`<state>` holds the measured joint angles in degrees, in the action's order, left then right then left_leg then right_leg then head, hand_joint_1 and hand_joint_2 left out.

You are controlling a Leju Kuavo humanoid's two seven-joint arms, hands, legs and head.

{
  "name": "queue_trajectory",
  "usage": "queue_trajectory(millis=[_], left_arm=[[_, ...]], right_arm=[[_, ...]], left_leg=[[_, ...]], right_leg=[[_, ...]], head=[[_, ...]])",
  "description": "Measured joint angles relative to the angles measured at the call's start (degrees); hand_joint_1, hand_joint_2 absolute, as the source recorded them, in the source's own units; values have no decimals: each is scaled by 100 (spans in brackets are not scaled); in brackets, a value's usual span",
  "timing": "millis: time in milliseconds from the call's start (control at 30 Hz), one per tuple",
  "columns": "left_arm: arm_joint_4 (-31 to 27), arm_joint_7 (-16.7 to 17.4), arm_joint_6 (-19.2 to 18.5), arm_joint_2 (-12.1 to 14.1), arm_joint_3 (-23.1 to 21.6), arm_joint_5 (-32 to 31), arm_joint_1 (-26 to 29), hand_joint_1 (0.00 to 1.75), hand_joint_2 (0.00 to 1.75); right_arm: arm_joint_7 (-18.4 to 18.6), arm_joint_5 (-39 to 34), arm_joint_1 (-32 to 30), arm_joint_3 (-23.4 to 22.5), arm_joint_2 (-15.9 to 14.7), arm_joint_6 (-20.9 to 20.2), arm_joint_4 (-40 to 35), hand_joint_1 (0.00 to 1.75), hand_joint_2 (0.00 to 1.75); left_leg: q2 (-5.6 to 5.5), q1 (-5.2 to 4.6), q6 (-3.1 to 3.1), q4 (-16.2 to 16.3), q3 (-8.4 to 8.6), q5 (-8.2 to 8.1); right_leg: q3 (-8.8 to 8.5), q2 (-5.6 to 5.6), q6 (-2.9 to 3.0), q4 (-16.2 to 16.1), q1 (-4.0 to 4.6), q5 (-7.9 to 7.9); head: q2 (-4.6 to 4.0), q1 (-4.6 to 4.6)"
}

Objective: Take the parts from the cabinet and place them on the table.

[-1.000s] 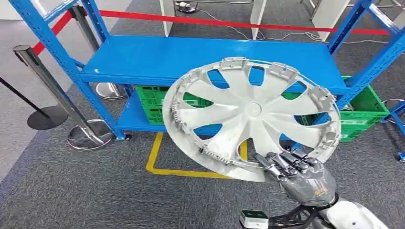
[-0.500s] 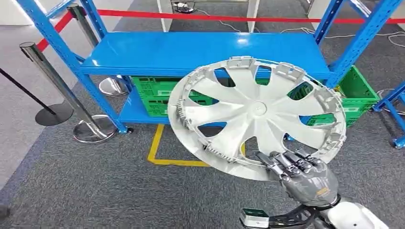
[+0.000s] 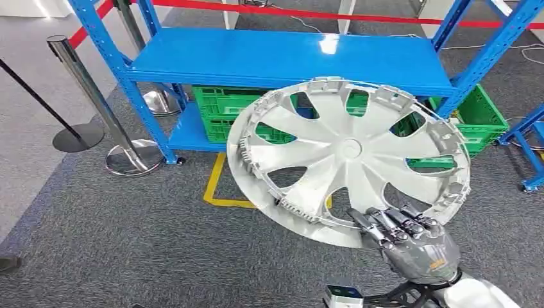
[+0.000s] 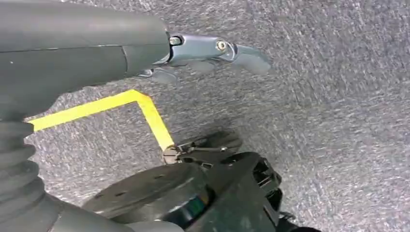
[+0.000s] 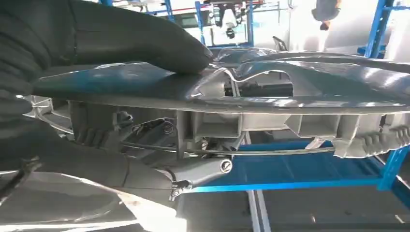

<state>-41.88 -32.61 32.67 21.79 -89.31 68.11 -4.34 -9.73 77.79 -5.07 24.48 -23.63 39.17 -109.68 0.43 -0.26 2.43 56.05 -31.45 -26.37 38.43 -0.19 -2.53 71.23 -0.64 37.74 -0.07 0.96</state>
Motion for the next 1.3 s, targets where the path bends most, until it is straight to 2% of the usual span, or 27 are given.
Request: queue_trajectory(millis=[33,67,133,167,233,267,333,367,433,500,533,567,600,667,700,733,767,867,933,1000,1033,1100,1133,1200,1233,1267,1300], left_arm=[[22,0,-28,-20,2,-35,-18,0,175],[43,0,-56,-44,2,-61,-32,0,175],[66,0,-79,-74,2,-98,-55,0,175],[83,0,-87,-94,2,-107,-69,0,175],[90,0,-94,-105,9,-116,-88,0,175],[98,0,-105,-109,11,-137,-86,0,175],[118,4,-122,-109,17,-179,-89,0,175],[131,7,-124,-92,17,-214,-77,0,175],[135,26,-135,-100,24,-271,-66,0,175],[140,74,-107,-96,28,-328,-55,0,175],[140,103,-92,-96,28,-359,-61,0,175],[140,138,-66,-96,30,-402,-60,0,175],[140,171,-41,-96,31,-424,-58,0,175],[140,219,2,-81,33,-479,-59,0,175],[140,241,24,-65,42,-520,-59,0,175],[135,256,44,-48,48,-535,-59,0,175],[133,264,68,-41,66,-559,-60,0,175],[127,275,77,-26,94,-573,-37,0,175],[125,280,77,-22,109,-575,-45,0,175],[125,286,77,-26,122,-575,-37,0,175],[122,286,77,-28,122,-577,-37,0,175],[120,302,85,-28,122,-595,-36,0,175],[109,315,103,-28,125,-618,-33,0,175],[74,332,125,-28,125,-634,-30,0,175],[68,339,138,-28,125,-645,-30,0,175],[55,350,149,-19,129,-658,-28,0,175],[28,361,158,-20,129,-686,-21,0,175]], right_arm=[[0,-2,-5,0,0,0,0,175,175],[0,-2,-10,0,0,0,0,175,175],[2,-2,-12,0,0,0,0,175,175],[2,-2,-10,0,0,0,0,175,175],[2,-2,-4,0,0,0,-13,175,175],[9,-7,-5,0,0,0,-24,175,175],[20,-7,-17,0,0,0,-33,175,175],[22,-7,-21,0,0,0,-31,175,175],[35,7,-17,2,0,0,-35,175,175],[48,22,-64,2,0,0,-46,175,175],[55,28,-93,2,0,0,-46,175,175],[59,39,-121,2,0,0,-48,175,175],[61,48,-135,0,0,0,-48,175,175],[74,66,-156,0,0,0,-70,175,175],[83,77,-170,-2,0,0,-92,175,175],[90,85,-179,-15,0,0,-116,175,175],[92,94,-192,-24,0,2,-140,175,175],[98,96,-201,-26,0,2,-175,175,175],[98,98,-219,-28,0,2,-177,175,175],[101,98,-227,-31,0,2,-177,175,175],[101,96,-239,-31,0,2,-177,175,175],[101,96,-260,-31,0,2,-177,175,175],[101,96,-275,-33,0,2,-177,175,175],[101,98,-294,-35,0,2,-179,175,175],[101,98,-293,-39,0,0,-179,175,175],[101,98,-290,-46,0,2,-184,175,175],[96,98,-298,-59,0,2,-206,175,175]], left_leg=[[1,-9,0,15,-92,61],[1,-14,-5,31,-177,112],[3,-17,-29,73,-329,196],[3,-18,-47,93,-398,247],[-2,-46,-96,142,-480,330],[1,-43,-123,131,-512,410],[-1,-25,-174,93,-558,545],[-25,-51,-207,76,-582,571],[-39,-12,-277,444,-734,-57],[-38,33,-345,1393,-908,-716],[-37,44,-365,1749,-933,-824],[-38,52,-379,1934,-888,-731],[-38,56,-381,1899,-755,-506],[-40,55,-348,1248,-229,-141],[-50,52,-310,746,124,-185],[-57,25,-268,227,440,-420],[-58,23,-244,25,531,-501],[-52,6,-143,-16,410,-315],[-6,34,-58,-53,279,-182],[1,28,-44,-35,103,-56],[3,24,-43,-23,7,15],[5,24,-51,2,-107,92],[9,27,-59,24,-193,140],[11,43,-103,100,-400,237],[8,48,-133,147,-475,284],[0,13,-167,200,-538,313],[-4,10,-194,227,-570,374]], right_leg=[[45,1,-5,307,1,37],[-19,1,-2,354,2,-96],[-428,0,15,-131,2,-552],[-819,1,40,-707,3,-732],[-1403,10,69,-1586,31,-563],[-1420,13,95,-1681,34,-510],[-1316,15,131,-1637,62,-601],[-1188,-4,169,-1686,9,-686],[-1120,-27,307,-1656,-2,-807],[-939,-38,323,-1608,10,-898],[-852,-52,325,-1567,14,-946],[-750,-58,326,-1521,15,-986],[-637,-60,321,-1465,17,-1027],[-446,-51,303,-1357,18,-1092],[-397,-46,284,-1321,16,-1119],[-361,-46,244,-1294,46,-1156],[-343,-52,214,-1301,39,-1210],[-275,-46,77,-1372,15,-1371],[-140,4,29,-1143,5,-889],[47,3,-12,-312,-4,-205],[108,4,-27,119,-3,-42],[97,5,-39,417,-3,-148],[9,5,-46,436,-5,-357],[-492,4,-57,-109,-20,-855],[-859,4,-68,-606,-32,-846],[-1289,7,-80,-1200,-21,-581],[-1534,30,18,-1629,-4,-391]], head=[[0,2],[0,0],[0,-2],[0,4],[0,-4],[0,-7],[0,-4],[0,4],[0,-17],[0,-28],[0,-35],[0,-31],[0,-31],[0,-35],[0,-35],[0,-35],[0,-20],[0,-35],[0,-15],[0,5],[0,-2],[0,7],[0,2],[0,0],[0,4],[0,9],[0,-13]])
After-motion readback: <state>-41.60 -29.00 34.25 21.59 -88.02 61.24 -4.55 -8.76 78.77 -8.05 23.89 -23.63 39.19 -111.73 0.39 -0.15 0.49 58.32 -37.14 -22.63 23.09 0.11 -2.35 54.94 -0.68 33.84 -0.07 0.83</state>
